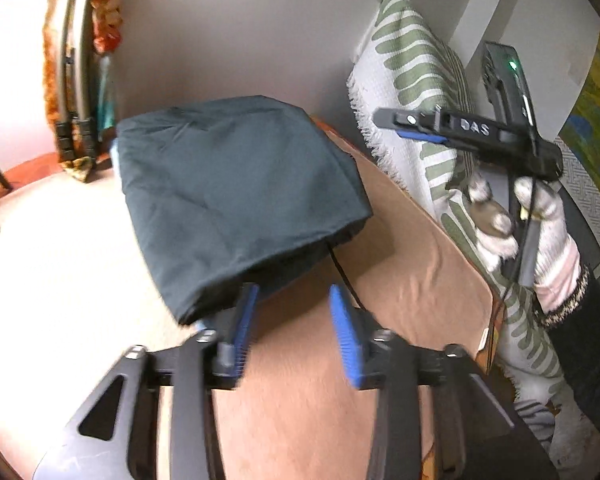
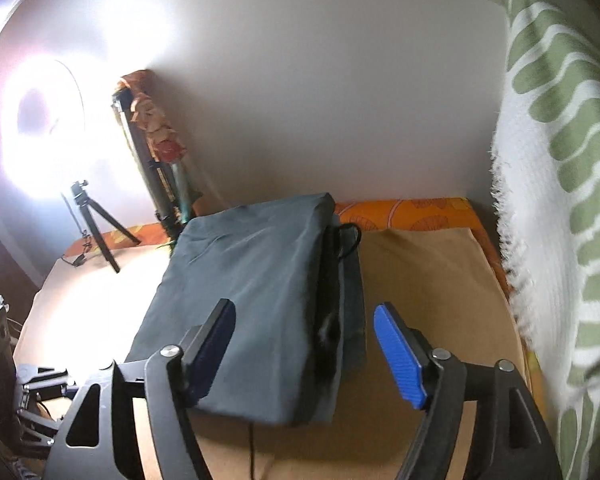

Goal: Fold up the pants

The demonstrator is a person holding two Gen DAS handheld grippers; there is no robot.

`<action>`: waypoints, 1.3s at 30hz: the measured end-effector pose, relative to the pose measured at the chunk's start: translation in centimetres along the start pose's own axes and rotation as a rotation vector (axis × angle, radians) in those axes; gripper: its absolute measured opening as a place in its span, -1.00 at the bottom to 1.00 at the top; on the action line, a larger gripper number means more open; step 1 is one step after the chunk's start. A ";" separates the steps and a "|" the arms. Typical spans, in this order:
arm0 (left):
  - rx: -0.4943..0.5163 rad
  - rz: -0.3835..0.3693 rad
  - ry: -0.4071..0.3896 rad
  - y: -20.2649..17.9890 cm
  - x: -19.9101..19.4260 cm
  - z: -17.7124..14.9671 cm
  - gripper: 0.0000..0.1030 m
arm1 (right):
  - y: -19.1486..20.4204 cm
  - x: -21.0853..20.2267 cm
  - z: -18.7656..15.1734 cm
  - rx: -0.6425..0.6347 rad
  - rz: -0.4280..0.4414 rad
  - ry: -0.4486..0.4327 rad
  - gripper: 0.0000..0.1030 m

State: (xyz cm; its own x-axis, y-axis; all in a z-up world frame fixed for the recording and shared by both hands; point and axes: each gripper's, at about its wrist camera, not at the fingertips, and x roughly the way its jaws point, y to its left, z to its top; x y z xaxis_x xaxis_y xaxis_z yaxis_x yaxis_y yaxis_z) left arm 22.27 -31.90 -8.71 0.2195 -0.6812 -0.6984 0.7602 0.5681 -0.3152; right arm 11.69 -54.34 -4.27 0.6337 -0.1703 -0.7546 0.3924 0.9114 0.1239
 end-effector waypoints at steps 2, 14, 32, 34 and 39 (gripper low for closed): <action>-0.001 0.022 -0.013 -0.6 -1.0 -0.6 -0.07 | 0.4 -1.1 -0.9 0.005 0.003 -0.005 0.50; 0.030 0.122 -0.078 -4.4 -5.6 -3.0 0.17 | 1.9 -6.3 -5.6 0.002 -0.022 -0.030 0.59; 0.036 0.298 -0.215 -6.3 -10.6 -7.2 0.57 | 8.4 -11.1 -11.9 -0.076 -0.122 -0.156 0.98; 0.022 0.333 -0.211 -5.9 -10.7 -7.5 0.57 | 8.8 -10.8 -12.3 -0.082 -0.137 -0.162 0.99; -0.008 0.349 -0.201 -5.0 -10.8 -8.0 0.57 | 9.2 -10.1 -12.9 -0.069 -0.126 -0.147 0.99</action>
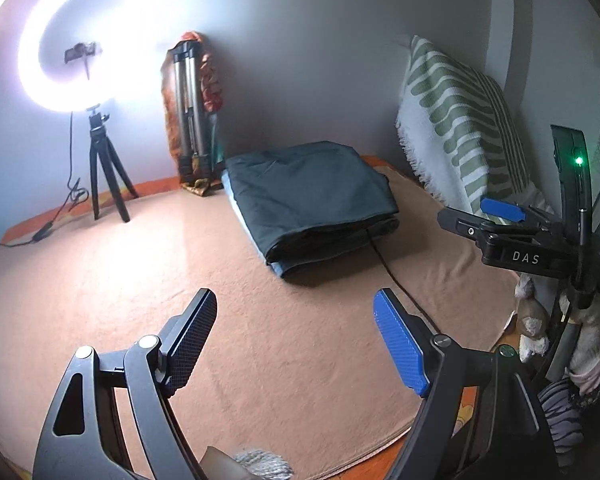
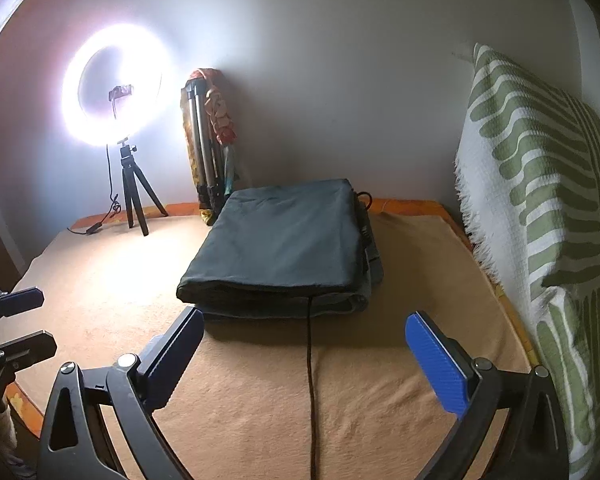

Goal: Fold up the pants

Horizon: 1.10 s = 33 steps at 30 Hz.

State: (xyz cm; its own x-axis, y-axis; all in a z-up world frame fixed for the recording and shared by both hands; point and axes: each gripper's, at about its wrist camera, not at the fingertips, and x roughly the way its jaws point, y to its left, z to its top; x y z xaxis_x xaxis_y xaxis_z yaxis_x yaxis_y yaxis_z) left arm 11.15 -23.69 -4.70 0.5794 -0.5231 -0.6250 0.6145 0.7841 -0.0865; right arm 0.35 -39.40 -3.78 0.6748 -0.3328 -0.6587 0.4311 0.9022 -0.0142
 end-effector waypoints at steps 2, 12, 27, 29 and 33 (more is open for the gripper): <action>-0.008 0.012 0.002 0.2 0.0 -0.1 0.59 | 0.0 0.1 -0.1 0.013 0.004 -0.002 0.99; 0.000 0.054 -0.008 0.3 -0.2 -0.4 0.65 | -0.4 0.7 -0.3 0.047 0.012 0.003 1.00; -0.001 0.064 -0.016 0.6 -0.5 -0.4 0.65 | 0.3 0.9 -0.7 0.035 0.019 0.016 1.00; -0.001 0.061 -0.014 0.5 -0.4 -0.5 0.65 | 0.4 0.8 -0.8 0.033 0.019 0.015 1.00; 0.004 0.060 -0.011 0.4 -0.3 -0.6 0.65 | 0.4 0.8 -0.8 0.037 0.020 0.017 1.00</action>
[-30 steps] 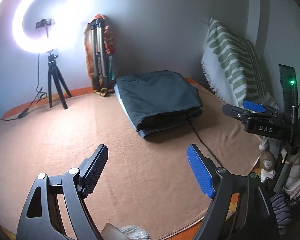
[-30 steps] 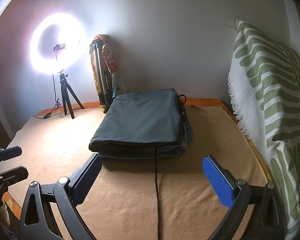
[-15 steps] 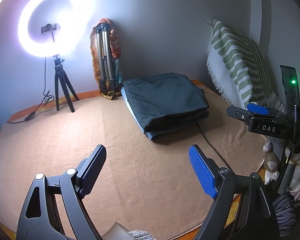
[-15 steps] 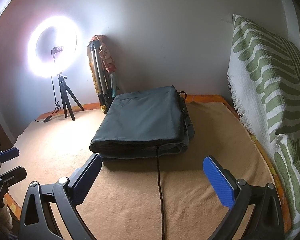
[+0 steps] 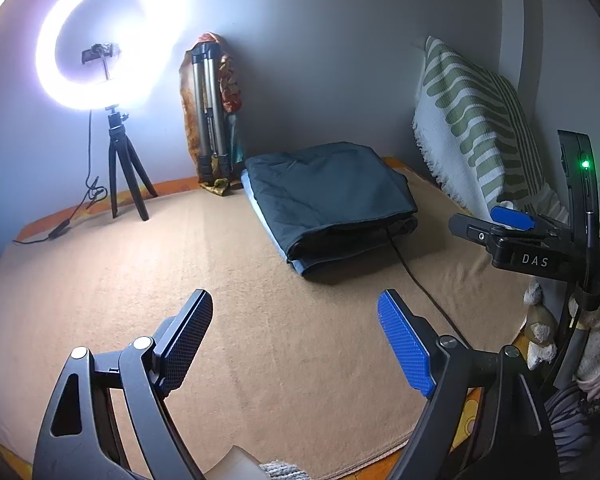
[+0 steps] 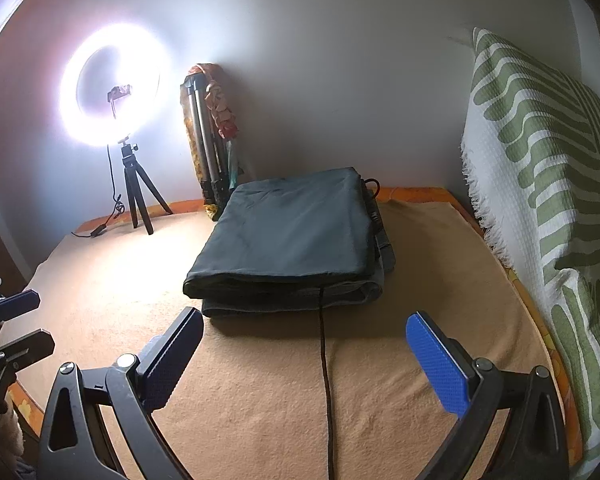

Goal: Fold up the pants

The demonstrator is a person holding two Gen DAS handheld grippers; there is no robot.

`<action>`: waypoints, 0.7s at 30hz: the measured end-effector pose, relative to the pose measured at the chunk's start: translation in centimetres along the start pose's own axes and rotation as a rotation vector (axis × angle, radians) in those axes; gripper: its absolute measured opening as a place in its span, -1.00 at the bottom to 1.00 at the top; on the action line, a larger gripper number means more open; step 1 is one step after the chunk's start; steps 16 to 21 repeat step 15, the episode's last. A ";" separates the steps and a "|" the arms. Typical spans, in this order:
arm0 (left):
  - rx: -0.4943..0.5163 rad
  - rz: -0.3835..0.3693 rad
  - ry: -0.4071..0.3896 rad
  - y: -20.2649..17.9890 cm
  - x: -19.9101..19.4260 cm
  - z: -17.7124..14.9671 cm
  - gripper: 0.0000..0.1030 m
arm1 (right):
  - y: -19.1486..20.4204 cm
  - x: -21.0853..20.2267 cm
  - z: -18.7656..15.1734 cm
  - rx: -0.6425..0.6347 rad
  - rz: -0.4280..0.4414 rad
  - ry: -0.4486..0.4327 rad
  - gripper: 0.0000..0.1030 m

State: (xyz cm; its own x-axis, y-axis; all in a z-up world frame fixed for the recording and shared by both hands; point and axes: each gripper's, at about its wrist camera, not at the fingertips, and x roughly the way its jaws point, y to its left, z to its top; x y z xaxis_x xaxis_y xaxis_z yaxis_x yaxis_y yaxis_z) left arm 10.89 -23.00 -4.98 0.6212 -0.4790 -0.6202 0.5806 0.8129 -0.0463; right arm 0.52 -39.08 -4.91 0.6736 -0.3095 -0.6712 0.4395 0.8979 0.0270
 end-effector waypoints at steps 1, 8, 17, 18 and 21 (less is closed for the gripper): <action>-0.001 -0.001 0.001 0.0 0.0 0.0 0.65 | 0.0 0.0 0.0 0.000 0.000 0.001 1.00; 0.002 0.006 -0.010 -0.1 -0.1 0.0 0.65 | 0.0 0.0 -0.1 0.000 0.000 0.001 1.00; 0.006 0.005 -0.010 -0.2 0.0 0.0 0.65 | -0.3 0.1 -0.4 0.010 0.006 0.014 1.00; 0.006 0.005 -0.010 -0.2 0.0 0.0 0.65 | -0.3 0.1 -0.4 0.010 0.006 0.014 1.00; 0.006 0.005 -0.010 -0.2 0.0 0.0 0.65 | -0.3 0.1 -0.4 0.010 0.006 0.014 1.00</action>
